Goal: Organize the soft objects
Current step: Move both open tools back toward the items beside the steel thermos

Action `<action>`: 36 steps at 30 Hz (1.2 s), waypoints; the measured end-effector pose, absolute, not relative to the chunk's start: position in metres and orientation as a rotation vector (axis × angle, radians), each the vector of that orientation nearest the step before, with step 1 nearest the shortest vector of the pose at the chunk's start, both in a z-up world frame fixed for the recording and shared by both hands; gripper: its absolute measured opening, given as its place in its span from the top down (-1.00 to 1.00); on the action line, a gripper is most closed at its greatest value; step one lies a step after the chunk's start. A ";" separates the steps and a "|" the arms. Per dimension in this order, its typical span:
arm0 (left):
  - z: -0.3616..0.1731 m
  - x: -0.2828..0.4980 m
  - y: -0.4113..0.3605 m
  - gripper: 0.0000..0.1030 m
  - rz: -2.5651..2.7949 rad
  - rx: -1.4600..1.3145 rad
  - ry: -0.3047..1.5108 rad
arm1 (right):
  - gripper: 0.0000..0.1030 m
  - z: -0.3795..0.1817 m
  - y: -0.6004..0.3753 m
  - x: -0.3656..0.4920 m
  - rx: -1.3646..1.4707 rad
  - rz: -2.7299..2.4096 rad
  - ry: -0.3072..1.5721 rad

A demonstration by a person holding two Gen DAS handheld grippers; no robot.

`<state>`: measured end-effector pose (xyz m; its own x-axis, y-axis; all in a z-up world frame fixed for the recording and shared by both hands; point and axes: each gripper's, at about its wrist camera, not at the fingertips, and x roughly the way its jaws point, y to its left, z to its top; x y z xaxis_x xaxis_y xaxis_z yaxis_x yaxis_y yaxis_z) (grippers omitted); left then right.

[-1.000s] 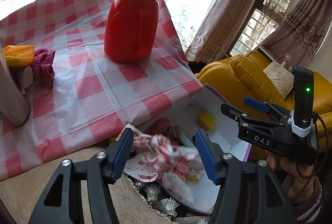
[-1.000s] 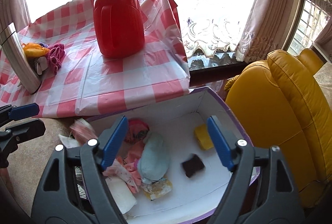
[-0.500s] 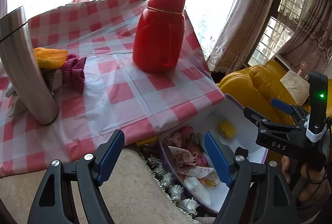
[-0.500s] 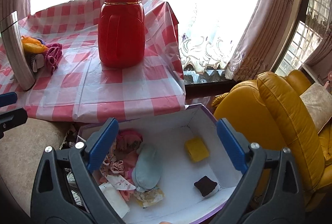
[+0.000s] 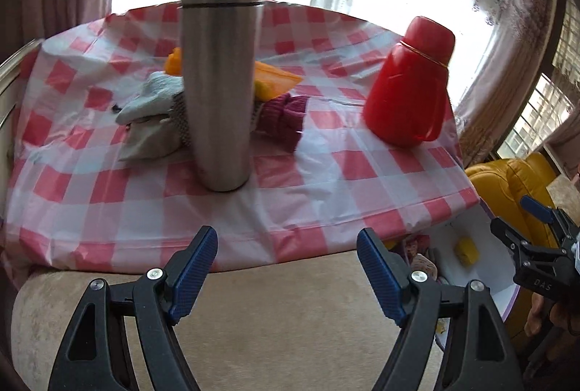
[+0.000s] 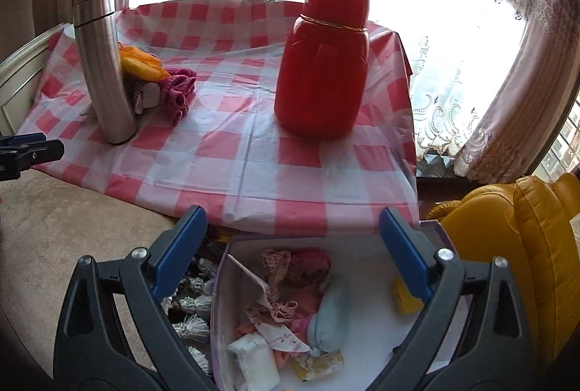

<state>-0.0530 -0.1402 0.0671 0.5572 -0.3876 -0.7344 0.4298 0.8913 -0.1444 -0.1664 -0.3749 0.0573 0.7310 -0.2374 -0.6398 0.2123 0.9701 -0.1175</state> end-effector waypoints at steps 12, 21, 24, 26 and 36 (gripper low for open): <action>0.061 -0.024 -0.086 -0.55 -0.390 -0.094 0.883 | -0.87 0.064 -0.330 -0.095 -0.177 -0.056 0.683; 0.059 -0.011 -0.075 -0.53 -0.391 -0.134 0.896 | -0.87 0.071 -0.298 -0.039 -0.326 0.098 0.624; 0.058 -0.007 -0.071 -0.52 -0.383 -0.143 0.898 | -0.87 0.070 -0.289 -0.021 -0.369 0.166 0.613; 0.058 -0.005 -0.069 -0.52 -0.374 -0.147 0.900 | -0.86 0.069 -0.285 -0.008 -0.396 0.210 0.609; 0.053 0.009 -0.055 -0.52 -0.320 -0.170 0.919 | -0.64 0.055 -0.260 0.041 -0.578 0.383 0.561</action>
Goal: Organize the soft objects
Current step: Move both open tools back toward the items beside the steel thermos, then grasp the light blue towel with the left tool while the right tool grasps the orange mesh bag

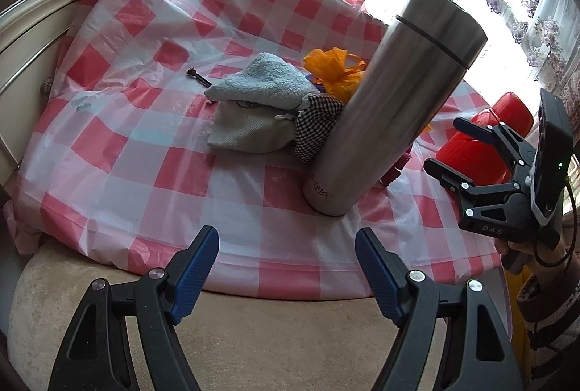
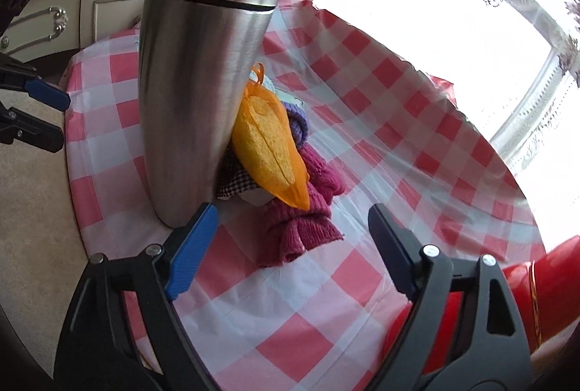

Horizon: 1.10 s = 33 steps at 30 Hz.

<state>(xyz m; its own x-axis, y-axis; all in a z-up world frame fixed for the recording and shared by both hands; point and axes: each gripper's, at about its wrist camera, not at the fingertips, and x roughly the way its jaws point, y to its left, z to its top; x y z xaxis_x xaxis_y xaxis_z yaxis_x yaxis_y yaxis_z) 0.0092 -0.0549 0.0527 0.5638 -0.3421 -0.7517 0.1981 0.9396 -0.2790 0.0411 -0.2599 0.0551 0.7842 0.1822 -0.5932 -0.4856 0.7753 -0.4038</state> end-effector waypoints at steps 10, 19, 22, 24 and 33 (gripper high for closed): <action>0.047 0.023 -0.038 -0.52 -0.266 -0.198 0.937 | -0.46 0.048 -0.252 0.073 -0.604 0.473 0.543; 0.042 0.043 -0.026 -0.32 -0.306 -0.280 0.948 | -0.40 0.043 -0.246 0.089 -0.603 0.520 0.534; 0.043 0.051 -0.025 -0.17 -0.326 -0.285 0.943 | -0.22 0.041 -0.246 0.095 -0.577 0.531 0.542; 0.045 0.059 -0.025 -0.16 -0.331 -0.290 0.933 | -0.04 0.039 -0.245 0.096 -0.571 0.544 0.550; 0.041 0.103 -0.022 0.00 -0.411 -0.396 0.936 | 0.49 0.037 -0.248 0.099 -0.500 0.543 0.575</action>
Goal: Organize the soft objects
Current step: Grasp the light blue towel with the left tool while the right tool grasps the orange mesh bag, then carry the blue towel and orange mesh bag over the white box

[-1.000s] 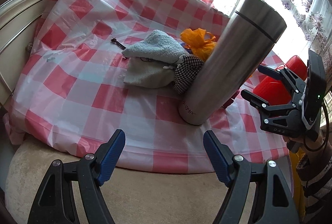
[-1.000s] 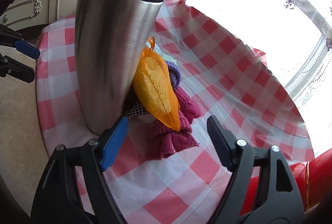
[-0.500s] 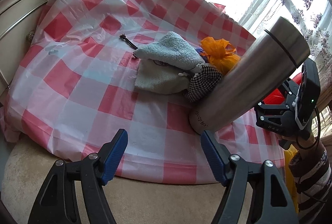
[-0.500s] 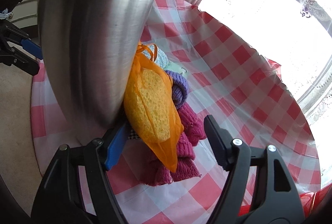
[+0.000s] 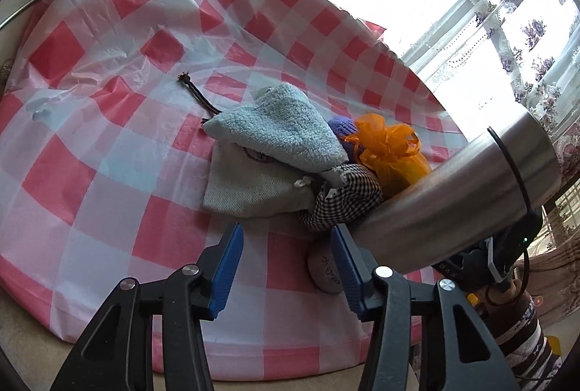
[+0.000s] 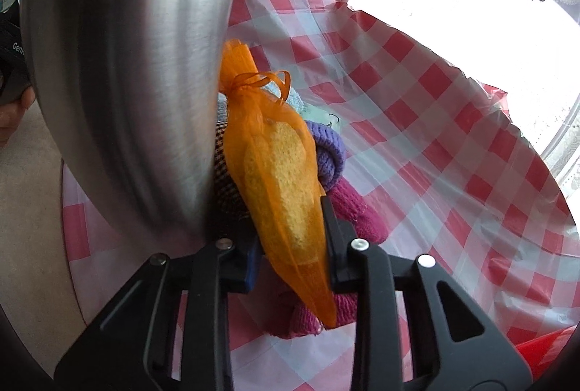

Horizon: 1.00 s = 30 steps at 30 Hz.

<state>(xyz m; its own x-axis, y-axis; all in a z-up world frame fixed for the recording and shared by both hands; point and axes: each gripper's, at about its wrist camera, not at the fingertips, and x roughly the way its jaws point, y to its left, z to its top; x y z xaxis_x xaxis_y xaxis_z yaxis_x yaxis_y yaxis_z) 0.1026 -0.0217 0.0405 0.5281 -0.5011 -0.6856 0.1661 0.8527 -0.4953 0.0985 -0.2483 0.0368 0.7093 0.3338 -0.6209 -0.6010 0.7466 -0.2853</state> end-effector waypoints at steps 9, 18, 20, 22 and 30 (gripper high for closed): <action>0.051 0.153 -0.027 -0.01 -0.382 -0.357 0.886 | 0.63 0.040 -0.272 0.098 -0.327 0.420 0.599; 0.046 0.201 -0.063 -0.11 -0.337 -0.207 0.910 | 0.63 0.046 -0.300 0.078 -0.172 0.216 0.618; 0.039 0.207 -0.071 -0.11 -0.333 -0.170 0.935 | 0.63 0.047 -0.305 0.073 -0.148 0.186 0.620; 0.033 0.209 -0.077 -0.10 -0.335 -0.130 0.945 | 0.63 0.050 -0.308 0.065 -0.131 0.164 0.613; 0.035 0.204 -0.089 0.76 -0.356 -0.039 0.906 | 0.63 0.066 -0.314 0.035 -0.090 0.090 0.578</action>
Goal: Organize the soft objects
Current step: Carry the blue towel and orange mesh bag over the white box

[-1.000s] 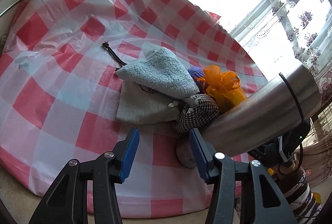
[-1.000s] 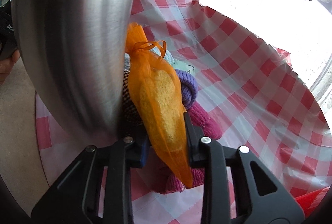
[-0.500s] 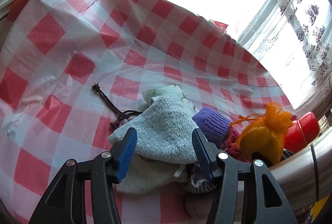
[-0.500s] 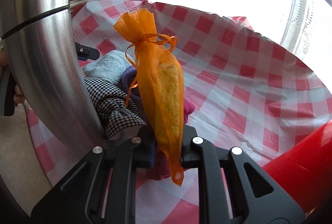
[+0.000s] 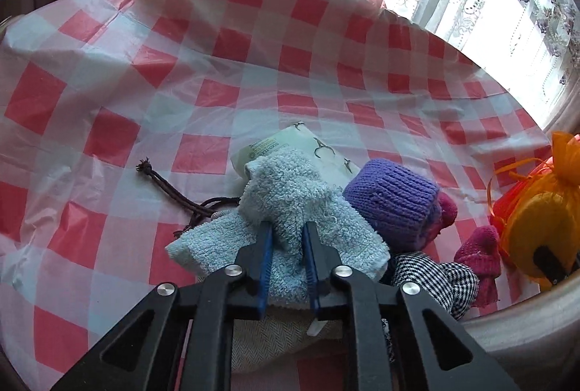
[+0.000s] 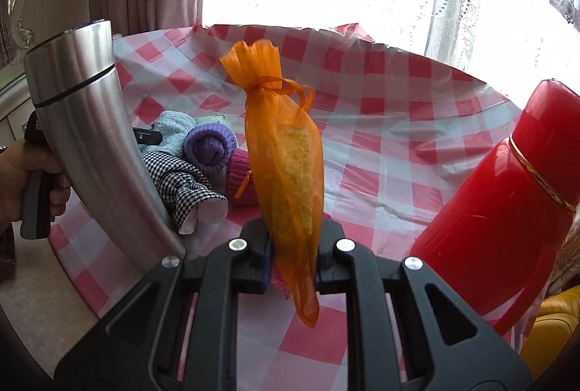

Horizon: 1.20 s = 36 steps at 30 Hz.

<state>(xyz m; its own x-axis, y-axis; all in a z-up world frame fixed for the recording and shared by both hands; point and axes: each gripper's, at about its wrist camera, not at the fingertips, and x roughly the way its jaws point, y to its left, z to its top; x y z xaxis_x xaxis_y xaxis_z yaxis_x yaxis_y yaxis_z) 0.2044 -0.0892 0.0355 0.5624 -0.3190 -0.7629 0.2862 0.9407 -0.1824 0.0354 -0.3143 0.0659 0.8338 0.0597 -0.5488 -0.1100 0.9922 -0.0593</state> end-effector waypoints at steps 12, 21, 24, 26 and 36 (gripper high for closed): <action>0.052 0.172 -0.058 0.89 -0.330 -0.157 0.840 | 0.63 0.059 -0.327 -0.002 -0.019 0.054 0.603; 0.056 0.134 -0.028 0.89 -0.273 -0.217 0.796 | 0.63 0.040 -0.329 -0.038 0.024 0.038 0.646; 0.060 0.121 -0.017 0.89 -0.264 -0.242 0.780 | 0.63 0.038 -0.329 -0.050 0.035 0.035 0.652; 0.062 0.110 -0.013 0.89 -0.262 -0.246 0.771 | 0.63 0.036 -0.328 -0.059 0.037 0.030 0.658; 0.062 0.055 -0.018 0.89 -0.314 -0.211 0.784 | 0.63 0.024 -0.339 -0.093 0.062 -0.008 0.691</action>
<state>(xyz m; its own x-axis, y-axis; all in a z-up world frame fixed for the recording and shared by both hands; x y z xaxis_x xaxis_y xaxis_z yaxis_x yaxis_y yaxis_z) 0.0555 -0.0183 0.0616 0.6652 -0.3536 -0.6577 0.1985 0.9328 -0.3007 -0.0929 -0.3390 0.0240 0.7708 0.0132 -0.6369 0.0280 0.9981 0.0546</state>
